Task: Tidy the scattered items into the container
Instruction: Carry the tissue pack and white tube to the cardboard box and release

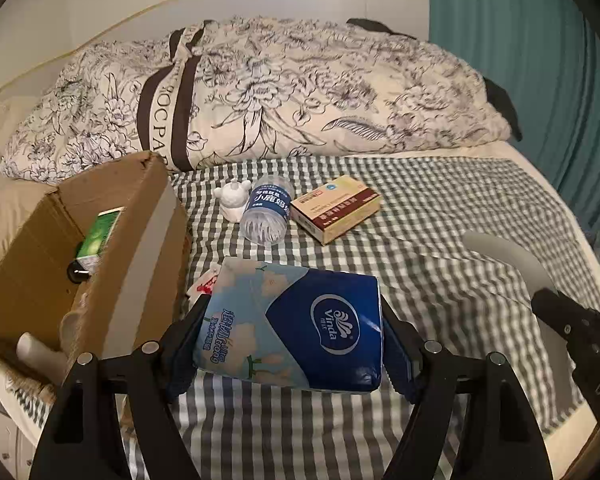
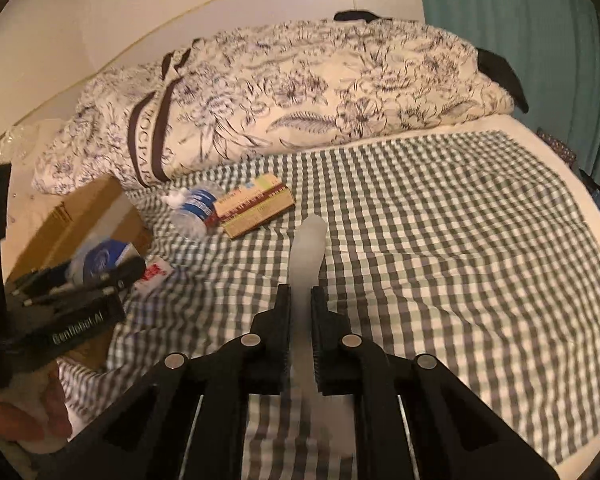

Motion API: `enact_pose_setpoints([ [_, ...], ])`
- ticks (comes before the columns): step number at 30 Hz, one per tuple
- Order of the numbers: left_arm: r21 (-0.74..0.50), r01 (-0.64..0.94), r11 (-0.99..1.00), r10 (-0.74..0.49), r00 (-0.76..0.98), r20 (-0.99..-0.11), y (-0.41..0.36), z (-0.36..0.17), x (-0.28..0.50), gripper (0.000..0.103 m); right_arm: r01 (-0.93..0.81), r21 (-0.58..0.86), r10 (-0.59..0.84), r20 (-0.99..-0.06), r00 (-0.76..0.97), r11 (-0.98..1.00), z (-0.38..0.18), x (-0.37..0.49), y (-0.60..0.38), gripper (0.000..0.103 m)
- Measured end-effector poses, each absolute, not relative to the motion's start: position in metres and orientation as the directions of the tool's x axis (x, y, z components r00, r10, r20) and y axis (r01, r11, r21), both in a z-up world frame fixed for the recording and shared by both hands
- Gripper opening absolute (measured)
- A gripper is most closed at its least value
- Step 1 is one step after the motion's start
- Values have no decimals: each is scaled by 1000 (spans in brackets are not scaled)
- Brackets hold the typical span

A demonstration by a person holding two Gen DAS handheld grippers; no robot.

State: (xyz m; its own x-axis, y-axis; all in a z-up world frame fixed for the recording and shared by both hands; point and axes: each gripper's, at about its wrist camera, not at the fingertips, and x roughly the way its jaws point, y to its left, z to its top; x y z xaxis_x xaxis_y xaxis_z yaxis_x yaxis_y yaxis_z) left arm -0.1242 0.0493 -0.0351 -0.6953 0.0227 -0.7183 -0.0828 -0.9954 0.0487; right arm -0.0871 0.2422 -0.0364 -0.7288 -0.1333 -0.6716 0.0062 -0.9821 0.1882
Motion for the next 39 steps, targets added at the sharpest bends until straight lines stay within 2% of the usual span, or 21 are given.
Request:
enact_pose_setpoints([
  [6,48,-98,-994,38,-721,-692,50,-8,-85,78,34,189,-147,-629,-764,-981,-2,-46,231,9],
  [19,33,-99,-995,55,-768,-638,26,36,-39,78,120,156,-189,-584,-789,-980,34,3,184,9],
  [39,6,73,-997,-60,-768,-638,-109,53,-57,78,316,113,-321,-579,-749,-942,62,-24,54,9],
])
